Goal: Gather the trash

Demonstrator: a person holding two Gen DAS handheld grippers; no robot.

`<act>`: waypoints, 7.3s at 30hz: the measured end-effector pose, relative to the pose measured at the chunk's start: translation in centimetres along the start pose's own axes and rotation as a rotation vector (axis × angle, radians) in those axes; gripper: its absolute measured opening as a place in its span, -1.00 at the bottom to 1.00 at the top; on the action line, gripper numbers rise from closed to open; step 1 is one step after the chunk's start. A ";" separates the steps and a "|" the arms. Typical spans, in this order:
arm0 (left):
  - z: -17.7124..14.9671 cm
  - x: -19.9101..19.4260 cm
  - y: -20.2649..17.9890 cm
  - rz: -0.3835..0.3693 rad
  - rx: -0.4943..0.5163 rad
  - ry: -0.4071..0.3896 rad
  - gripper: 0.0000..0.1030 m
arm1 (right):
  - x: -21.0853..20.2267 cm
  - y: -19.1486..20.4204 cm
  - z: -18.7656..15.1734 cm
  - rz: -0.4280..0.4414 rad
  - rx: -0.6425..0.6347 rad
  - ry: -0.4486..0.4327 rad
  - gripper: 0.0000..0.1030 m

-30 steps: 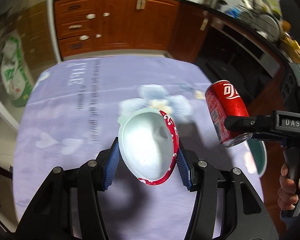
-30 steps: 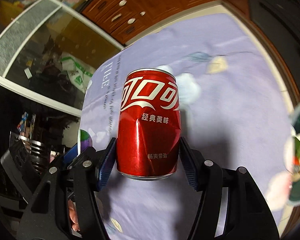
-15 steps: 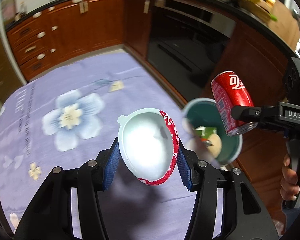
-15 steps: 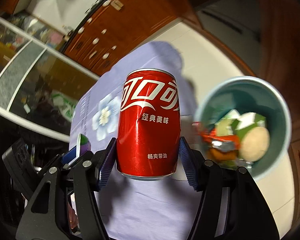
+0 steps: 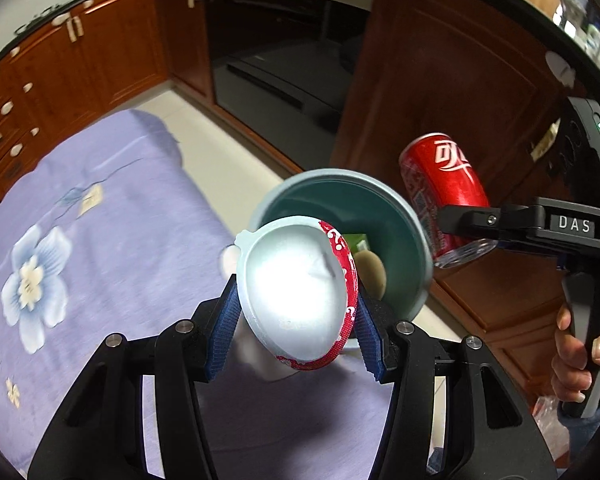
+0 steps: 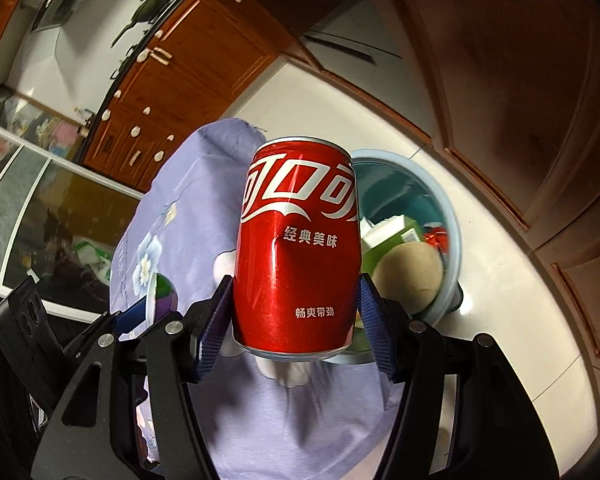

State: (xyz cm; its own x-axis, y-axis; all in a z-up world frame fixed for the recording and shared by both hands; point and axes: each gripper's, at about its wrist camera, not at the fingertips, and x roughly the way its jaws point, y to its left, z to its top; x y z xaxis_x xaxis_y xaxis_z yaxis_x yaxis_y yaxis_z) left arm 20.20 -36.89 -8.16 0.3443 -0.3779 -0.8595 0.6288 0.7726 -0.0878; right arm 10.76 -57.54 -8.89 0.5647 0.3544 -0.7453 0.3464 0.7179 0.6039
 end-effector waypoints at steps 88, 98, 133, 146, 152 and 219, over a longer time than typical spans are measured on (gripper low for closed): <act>-10.0 -14.2 2.3 0.164 -0.129 -0.119 0.92 | -8.4 12.7 -11.6 -0.405 -0.336 -0.130 0.87; -11.4 -15.6 2.3 0.190 -0.124 -0.136 0.92 | -9.1 12.3 -12.8 -0.409 -0.331 -0.136 0.87; -12.4 -10.5 4.0 0.175 -0.156 -0.056 0.92 | -3.4 9.6 -12.5 -0.461 -0.314 -0.026 0.87; -12.5 -9.8 4.1 0.167 -0.158 -0.043 0.92 | -2.6 9.1 -12.4 -0.465 -0.304 -0.010 0.87; -12.7 -9.2 4.2 0.129 -0.153 -0.031 0.92 | -2.3 8.8 -12.2 -0.468 -0.295 -0.005 0.87; -11.8 -9.4 4.0 0.209 -0.102 -0.025 0.92 | -2.5 8.6 -10.4 -0.487 -0.286 -0.009 0.87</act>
State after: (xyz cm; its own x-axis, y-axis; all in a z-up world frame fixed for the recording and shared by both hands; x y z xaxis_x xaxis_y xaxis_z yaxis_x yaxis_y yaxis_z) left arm 11.30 -24.23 -6.36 0.4773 -0.2160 -0.8518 0.4692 0.8822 0.0391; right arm 4.50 -46.03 -4.80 0.3976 -0.0623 -0.9154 0.3523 0.9316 0.0896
